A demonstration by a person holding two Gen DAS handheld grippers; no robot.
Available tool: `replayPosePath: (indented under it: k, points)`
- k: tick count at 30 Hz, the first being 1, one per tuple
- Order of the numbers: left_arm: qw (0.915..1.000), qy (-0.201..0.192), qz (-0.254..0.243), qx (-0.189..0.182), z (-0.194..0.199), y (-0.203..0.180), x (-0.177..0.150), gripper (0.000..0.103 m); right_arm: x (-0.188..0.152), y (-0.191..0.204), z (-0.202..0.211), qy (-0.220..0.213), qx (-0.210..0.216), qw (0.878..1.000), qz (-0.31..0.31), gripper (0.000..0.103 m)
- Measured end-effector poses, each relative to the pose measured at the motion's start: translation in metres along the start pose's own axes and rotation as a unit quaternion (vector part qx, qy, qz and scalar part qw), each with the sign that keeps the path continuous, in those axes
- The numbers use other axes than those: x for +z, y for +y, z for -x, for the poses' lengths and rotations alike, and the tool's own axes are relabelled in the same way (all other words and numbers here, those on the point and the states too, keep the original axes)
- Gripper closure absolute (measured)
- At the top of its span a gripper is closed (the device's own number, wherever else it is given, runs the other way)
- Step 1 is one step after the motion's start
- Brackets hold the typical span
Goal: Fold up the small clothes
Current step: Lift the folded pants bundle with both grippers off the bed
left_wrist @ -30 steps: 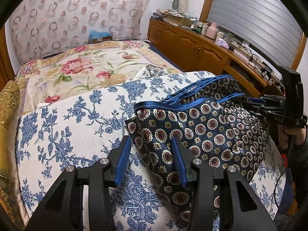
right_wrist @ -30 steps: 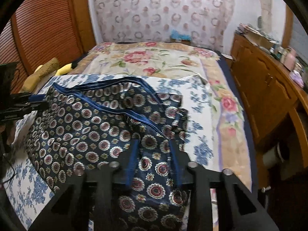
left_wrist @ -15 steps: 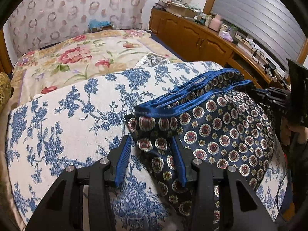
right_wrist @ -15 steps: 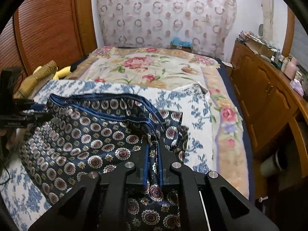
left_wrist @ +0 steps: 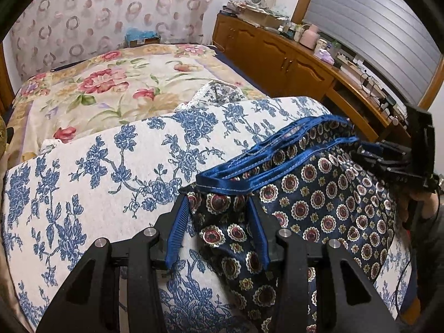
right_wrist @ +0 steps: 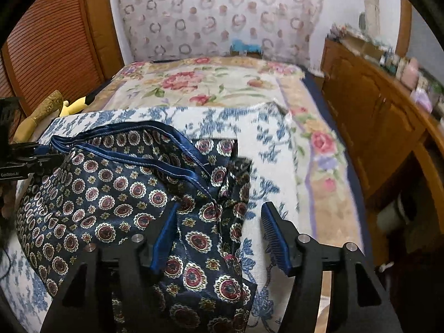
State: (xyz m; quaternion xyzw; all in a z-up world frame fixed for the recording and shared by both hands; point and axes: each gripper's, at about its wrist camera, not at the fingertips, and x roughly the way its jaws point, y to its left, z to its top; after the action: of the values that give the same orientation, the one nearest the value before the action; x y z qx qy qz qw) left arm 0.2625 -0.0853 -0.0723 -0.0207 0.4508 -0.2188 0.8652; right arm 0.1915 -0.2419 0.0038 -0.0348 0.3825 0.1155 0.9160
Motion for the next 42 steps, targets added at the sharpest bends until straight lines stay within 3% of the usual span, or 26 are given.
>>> replayPosePath:
  k: [7, 9, 11, 13, 16, 27, 31, 42]
  points:
    - [1.0, 0.0, -0.004, 0.002, -0.003, 0.0, 0.005, 0.058, 0.005, -0.009, -0.004, -0.008, 0.043, 0.999, -0.012, 0.043]
    - [1.0, -0.004, -0.008, -0.003, -0.004, -0.002, 0.004, 0.06, 0.007, -0.006, -0.005, -0.006, 0.044, 0.999, 0.003, 0.05]
    - [0.9999, -0.005, -0.006, -0.007, -0.004, -0.001, 0.005, 0.07, 0.008, -0.003, -0.007, -0.005, 0.052, 0.999, 0.011, 0.068]
    - [0.9996, 0.002, 0.002, -0.027, -0.004, 0.0, 0.006, 0.088, 0.008, -0.003, -0.007, -0.003, 0.071, 0.997, 0.014, 0.082]
    - [0.9994, -0.011, -0.009, -0.032, 0.007, -0.006, 0.004, 0.095, 0.006, -0.002, -0.003, -0.012, 0.071, 0.997, 0.025, 0.089]
    - [0.9915, -0.129, -0.017, -0.003, 0.101, -0.017, -0.002, 0.098, 0.008, 0.011, 0.067, -0.134, 0.069, 0.988, 0.04, 0.093]
    - [0.9849, -0.169, -0.012, 0.033, 0.138, -0.01, -0.004, 0.098, 0.016, 0.026, 0.085, -0.171, 0.07, 0.981, 0.059, 0.093]
    - [0.9669, -0.229, 0.032, 0.108, 0.211, 0.038, -0.029, 0.098, 0.067, 0.075, 0.085, -0.194, 0.127, 0.964, 0.127, 0.093]
